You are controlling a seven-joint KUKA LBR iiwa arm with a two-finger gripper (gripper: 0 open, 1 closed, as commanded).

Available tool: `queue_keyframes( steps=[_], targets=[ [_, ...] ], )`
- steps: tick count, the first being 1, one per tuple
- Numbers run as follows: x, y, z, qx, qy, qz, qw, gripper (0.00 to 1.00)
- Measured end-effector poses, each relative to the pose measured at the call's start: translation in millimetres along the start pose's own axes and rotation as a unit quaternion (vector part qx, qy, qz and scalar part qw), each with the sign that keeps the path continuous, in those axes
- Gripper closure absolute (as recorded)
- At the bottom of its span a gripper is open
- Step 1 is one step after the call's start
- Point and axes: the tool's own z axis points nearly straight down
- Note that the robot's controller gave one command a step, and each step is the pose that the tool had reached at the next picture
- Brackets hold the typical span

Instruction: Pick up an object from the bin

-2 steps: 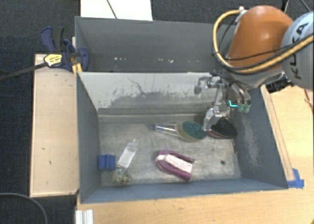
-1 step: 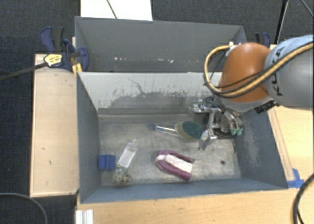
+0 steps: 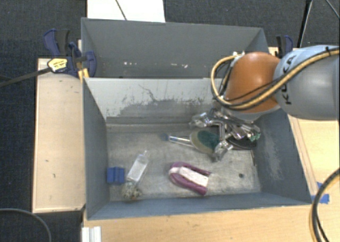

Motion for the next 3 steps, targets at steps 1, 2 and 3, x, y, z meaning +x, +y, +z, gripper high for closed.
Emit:
queue_keyframes(
  steps=[1, 2, 3],
  targets=[
    [1.1, -1, -1, -0.001, 0.0029, 0.002, 1.0, 1.0],
    [14.6, 10, -119, 0.002, -0.0023, 0.014, 0.9999, 1.0],
    [17.0, 8, -178, 0.002, -0.0022, 0.018, 0.9998, 1.0]
  ],
)
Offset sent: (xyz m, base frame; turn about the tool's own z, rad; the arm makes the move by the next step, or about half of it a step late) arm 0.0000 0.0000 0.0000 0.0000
